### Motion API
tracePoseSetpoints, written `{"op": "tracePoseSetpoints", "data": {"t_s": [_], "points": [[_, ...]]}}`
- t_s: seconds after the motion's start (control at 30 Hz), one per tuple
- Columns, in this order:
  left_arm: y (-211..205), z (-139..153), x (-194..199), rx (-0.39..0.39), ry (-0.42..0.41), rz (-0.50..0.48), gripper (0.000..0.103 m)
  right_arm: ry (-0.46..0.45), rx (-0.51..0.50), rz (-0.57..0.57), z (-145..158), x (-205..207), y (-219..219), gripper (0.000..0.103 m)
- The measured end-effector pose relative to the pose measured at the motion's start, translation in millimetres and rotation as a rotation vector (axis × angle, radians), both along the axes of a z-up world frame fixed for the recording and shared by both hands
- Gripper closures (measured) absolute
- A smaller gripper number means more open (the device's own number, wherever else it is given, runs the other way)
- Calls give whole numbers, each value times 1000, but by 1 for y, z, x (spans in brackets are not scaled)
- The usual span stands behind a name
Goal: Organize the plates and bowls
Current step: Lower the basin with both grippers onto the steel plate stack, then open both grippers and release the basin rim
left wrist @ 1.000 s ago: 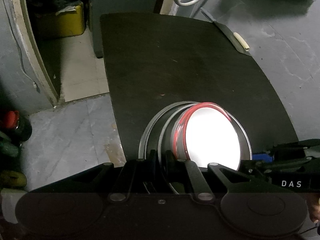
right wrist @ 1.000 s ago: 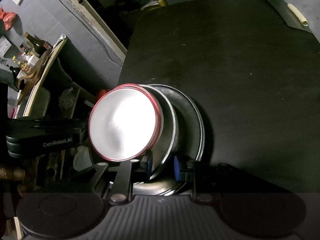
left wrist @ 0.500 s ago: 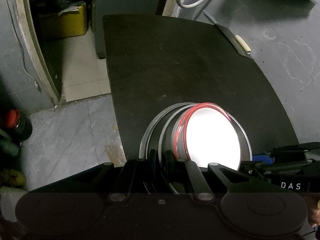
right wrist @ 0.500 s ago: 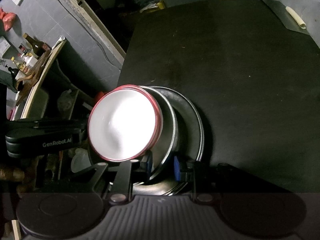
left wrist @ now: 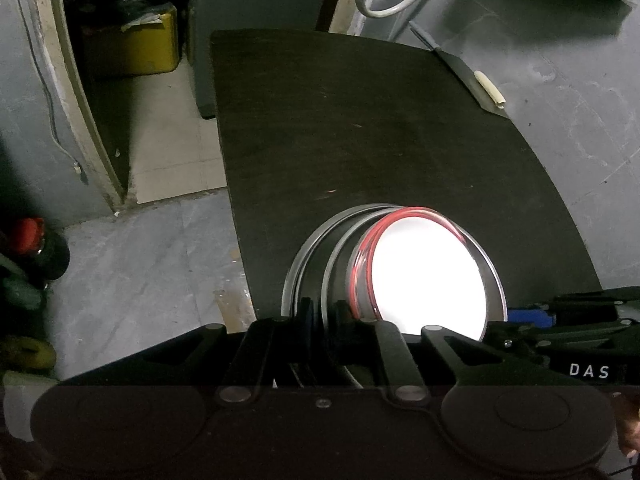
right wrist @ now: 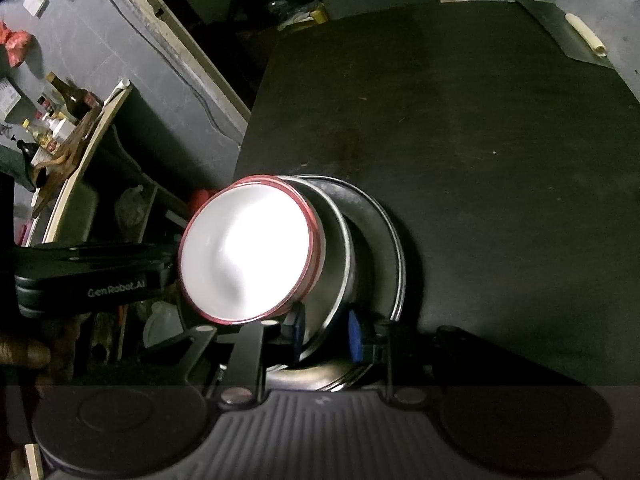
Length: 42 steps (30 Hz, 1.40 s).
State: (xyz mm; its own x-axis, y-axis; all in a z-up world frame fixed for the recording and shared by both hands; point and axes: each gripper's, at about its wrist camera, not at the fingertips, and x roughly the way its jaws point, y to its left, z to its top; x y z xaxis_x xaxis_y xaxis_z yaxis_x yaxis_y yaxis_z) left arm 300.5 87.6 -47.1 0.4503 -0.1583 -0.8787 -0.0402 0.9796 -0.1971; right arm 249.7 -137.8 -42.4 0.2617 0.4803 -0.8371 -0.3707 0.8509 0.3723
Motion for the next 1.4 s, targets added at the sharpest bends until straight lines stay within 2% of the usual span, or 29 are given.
{"op": "tracePoseSetpoints", "data": {"t_s": [0.43, 0.6, 0.63, 0.67, 0.73, 0.83, 1.13, 1.27, 1.4], "points": [[-4, 2, -2, 21, -1, -2, 87, -38, 16, -36, 7, -7, -10, 76], [-7, 4, -4, 32, -3, -3, 85, -49, 11, -46, 9, -10, -11, 69], [-7, 5, -4, 44, -4, 0, 78, -49, 11, -48, 9, -10, -12, 68], [-7, 5, -4, 66, -4, 6, 65, -50, 12, -50, 9, -11, -13, 67], [-6, 6, -6, 105, -6, 14, 56, -50, 10, -52, 9, -12, -13, 66], [-1, 6, -8, 89, -7, 25, 52, -50, 9, -55, 10, -12, -13, 63], [-1, 7, -13, 108, -12, 38, 37, -60, -2, -68, 10, -13, -13, 53], [-2, 9, -16, 120, -12, 52, 27, -76, -6, -84, 11, -15, -17, 46], [-2, 12, -18, 131, -15, 66, 23, -87, 0, -97, 12, -15, -23, 39]]}}
